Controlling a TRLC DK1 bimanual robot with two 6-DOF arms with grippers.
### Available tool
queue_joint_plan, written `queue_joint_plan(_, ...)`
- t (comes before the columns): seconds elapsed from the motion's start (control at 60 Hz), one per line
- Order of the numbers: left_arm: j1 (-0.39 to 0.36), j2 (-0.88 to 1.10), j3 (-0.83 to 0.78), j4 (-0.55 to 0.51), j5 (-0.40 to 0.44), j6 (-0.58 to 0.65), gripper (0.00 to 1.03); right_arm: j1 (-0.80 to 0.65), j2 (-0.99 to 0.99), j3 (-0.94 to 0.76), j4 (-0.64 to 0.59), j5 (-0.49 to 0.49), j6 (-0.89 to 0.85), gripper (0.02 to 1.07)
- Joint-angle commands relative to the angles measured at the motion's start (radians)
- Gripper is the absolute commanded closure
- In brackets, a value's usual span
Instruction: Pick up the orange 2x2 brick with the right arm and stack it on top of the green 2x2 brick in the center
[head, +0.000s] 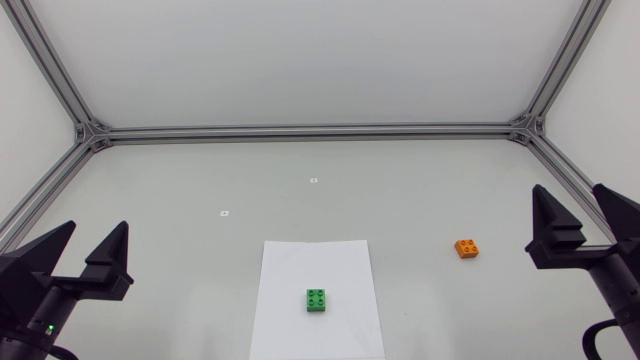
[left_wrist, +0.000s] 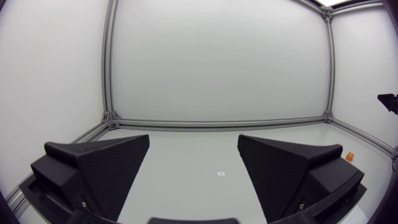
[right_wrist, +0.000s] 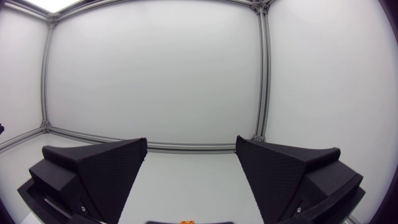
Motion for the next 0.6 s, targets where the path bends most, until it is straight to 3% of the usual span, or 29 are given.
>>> queue_joint_plan(0.0,0.003,-0.008,-0.041,-0.015,0.004,0.013,0.04,0.009,0.082,0.069,0.014,0.008,0.000,0.06)
queue_joint_plan(0.233,0.003,-0.008,-0.041,-0.014,0.004,0.013,0.04,0.012,0.398,0.307,-0.100,0.014,0.008,0.06)
queue_joint_plan(0.583,0.003,-0.008,-0.041,-0.015,0.004,0.013,0.04,0.000,0.853,0.698,-0.505,-0.017,-0.070,0.07)
